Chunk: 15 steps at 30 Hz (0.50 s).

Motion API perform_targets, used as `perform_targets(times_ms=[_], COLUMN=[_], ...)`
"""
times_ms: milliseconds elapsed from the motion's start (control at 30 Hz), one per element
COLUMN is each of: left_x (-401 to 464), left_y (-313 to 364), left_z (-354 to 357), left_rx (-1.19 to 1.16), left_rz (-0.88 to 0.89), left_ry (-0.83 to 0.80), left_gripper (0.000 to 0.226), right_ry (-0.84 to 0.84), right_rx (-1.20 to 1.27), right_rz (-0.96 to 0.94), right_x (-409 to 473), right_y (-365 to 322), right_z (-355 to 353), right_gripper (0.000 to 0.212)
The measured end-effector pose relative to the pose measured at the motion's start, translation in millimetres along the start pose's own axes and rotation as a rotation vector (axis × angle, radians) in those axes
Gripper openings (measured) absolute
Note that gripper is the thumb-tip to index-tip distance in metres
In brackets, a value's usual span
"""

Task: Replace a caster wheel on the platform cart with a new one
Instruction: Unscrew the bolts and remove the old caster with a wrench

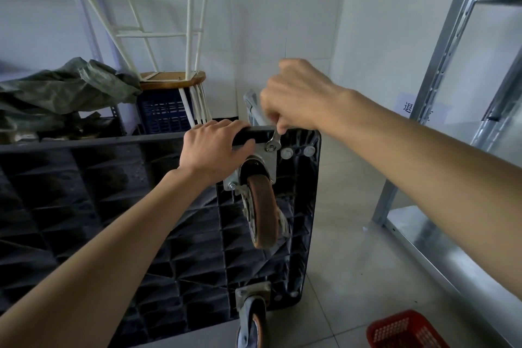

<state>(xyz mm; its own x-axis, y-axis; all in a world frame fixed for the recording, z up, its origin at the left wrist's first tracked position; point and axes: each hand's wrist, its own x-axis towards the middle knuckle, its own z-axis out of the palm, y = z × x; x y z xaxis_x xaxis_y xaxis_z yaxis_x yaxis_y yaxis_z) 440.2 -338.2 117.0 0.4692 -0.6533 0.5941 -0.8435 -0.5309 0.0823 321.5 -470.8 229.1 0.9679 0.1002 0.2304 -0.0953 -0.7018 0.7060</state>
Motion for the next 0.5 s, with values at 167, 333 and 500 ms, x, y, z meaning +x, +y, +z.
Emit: perform_targets(times_ms=[167, 333, 500], left_x=[0, 1, 1], left_y=[-1, 1, 1], left_z=[3, 4, 4], left_rx=[0.010, 0.026, 0.030], left_rz=[0.018, 0.015, 0.010], left_ry=[-0.009, 0.015, 0.020], left_gripper=[0.046, 0.046, 0.045], right_ry=[0.150, 0.074, 0.187], right_rx=[0.424, 0.851, 1.075], right_rz=[0.251, 0.568, 0.770], right_x=[-45, -76, -81], right_y=[25, 0, -34], right_z=[32, 82, 123], right_gripper=[0.025, 0.025, 0.026])
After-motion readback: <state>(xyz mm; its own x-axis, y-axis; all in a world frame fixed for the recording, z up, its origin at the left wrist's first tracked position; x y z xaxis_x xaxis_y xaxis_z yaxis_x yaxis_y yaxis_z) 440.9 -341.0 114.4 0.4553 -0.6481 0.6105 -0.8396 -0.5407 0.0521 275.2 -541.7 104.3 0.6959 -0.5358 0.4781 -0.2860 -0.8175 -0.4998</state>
